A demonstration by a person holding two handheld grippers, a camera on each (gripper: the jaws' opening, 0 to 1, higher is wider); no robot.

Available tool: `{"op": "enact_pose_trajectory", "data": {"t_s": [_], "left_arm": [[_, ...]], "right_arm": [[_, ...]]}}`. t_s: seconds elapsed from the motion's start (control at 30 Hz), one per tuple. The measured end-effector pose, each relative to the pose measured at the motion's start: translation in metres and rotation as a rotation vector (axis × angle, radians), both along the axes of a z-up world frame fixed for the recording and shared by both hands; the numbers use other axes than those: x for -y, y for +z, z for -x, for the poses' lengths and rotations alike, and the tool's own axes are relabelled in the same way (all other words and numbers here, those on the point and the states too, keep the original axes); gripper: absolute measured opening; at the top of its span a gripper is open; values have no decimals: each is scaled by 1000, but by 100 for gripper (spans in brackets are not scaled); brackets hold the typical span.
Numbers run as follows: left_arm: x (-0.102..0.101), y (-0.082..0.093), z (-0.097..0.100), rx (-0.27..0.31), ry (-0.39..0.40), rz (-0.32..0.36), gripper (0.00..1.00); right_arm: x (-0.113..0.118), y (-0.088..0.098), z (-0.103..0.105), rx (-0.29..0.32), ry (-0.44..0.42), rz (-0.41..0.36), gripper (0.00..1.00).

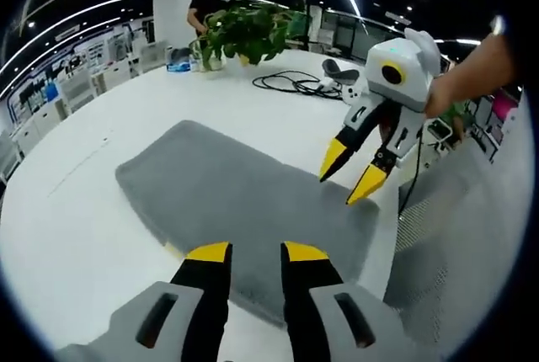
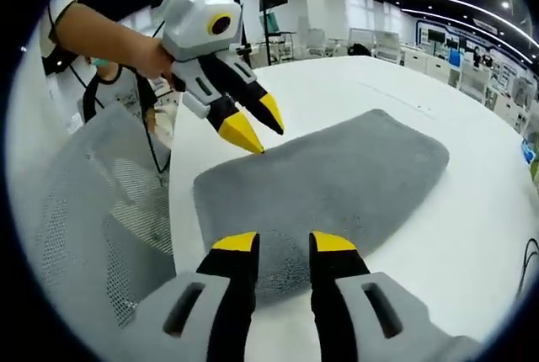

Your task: Fold the towel on the table until its edges align and the towel forms a compact rectangular stack.

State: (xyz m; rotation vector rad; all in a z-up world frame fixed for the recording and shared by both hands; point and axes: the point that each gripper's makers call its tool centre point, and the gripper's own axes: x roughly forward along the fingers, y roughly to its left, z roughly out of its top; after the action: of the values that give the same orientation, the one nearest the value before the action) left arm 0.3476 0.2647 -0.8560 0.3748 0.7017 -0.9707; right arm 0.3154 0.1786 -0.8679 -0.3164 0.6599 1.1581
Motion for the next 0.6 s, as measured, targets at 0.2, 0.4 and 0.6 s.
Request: {"op": "enact_pose_trajectory", "data": {"t_s": [0.2, 0.4, 0.6], "left_arm": [[-3, -3, 15, -14, -40, 8, 24], [7, -2, 27, -23, -81, 40, 24], [6, -12, 45, -58, -57, 27, 24]], "right_arm": [[-1, -8, 14, 3, 68, 40, 21], [3, -19, 28, 19, 139, 99, 21], [2, -26, 39, 26, 199, 117, 24]]}}
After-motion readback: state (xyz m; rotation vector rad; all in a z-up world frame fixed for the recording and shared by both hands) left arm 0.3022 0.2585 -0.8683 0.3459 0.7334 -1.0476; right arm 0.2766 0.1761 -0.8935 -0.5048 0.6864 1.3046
